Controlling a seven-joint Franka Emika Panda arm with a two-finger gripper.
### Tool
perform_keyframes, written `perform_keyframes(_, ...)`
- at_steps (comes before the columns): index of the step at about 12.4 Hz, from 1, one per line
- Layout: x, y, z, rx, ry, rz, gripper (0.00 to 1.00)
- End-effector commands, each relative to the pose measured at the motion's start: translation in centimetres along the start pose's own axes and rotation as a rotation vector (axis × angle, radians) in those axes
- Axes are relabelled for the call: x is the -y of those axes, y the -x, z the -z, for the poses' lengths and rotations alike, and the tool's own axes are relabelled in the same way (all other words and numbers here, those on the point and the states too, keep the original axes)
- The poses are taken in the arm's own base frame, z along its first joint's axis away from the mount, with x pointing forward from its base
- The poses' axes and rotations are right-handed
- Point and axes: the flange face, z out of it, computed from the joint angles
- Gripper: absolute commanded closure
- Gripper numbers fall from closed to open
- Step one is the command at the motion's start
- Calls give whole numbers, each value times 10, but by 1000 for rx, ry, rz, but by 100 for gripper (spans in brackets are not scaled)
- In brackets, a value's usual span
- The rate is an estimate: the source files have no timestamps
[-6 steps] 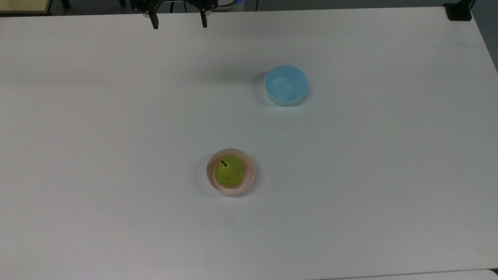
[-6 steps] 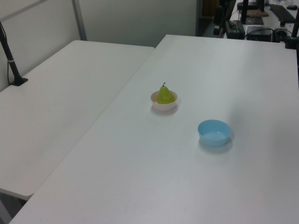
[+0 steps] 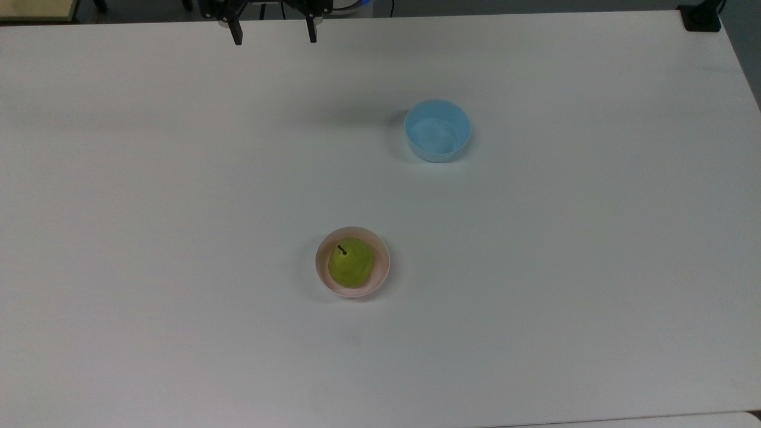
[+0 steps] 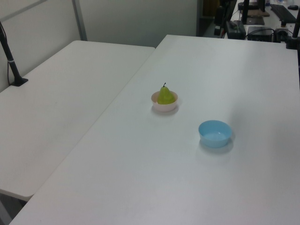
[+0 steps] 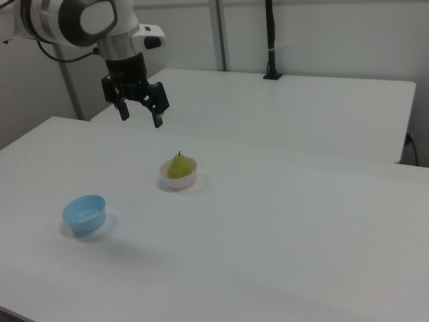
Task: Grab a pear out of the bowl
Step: 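Move the open gripper toward the pink bowl holding the green pear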
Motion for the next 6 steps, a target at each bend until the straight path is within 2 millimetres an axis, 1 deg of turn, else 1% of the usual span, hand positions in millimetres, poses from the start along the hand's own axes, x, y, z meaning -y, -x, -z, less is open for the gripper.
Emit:
perform_keyframes(1, 4, -1, 0, -20, -17, -13, 0)
perform_keyframes(3, 3, 0, -1, -16, -14, 7, 0)
perform_keyframes(4, 2, -5, -12, 0, -8, 62, 0)
perform_keyframes(5, 8, -14, -13, -5, -4, 132, 0)
perform_keyframes(6, 19, -25, -25, 5, -5, 155, 0)
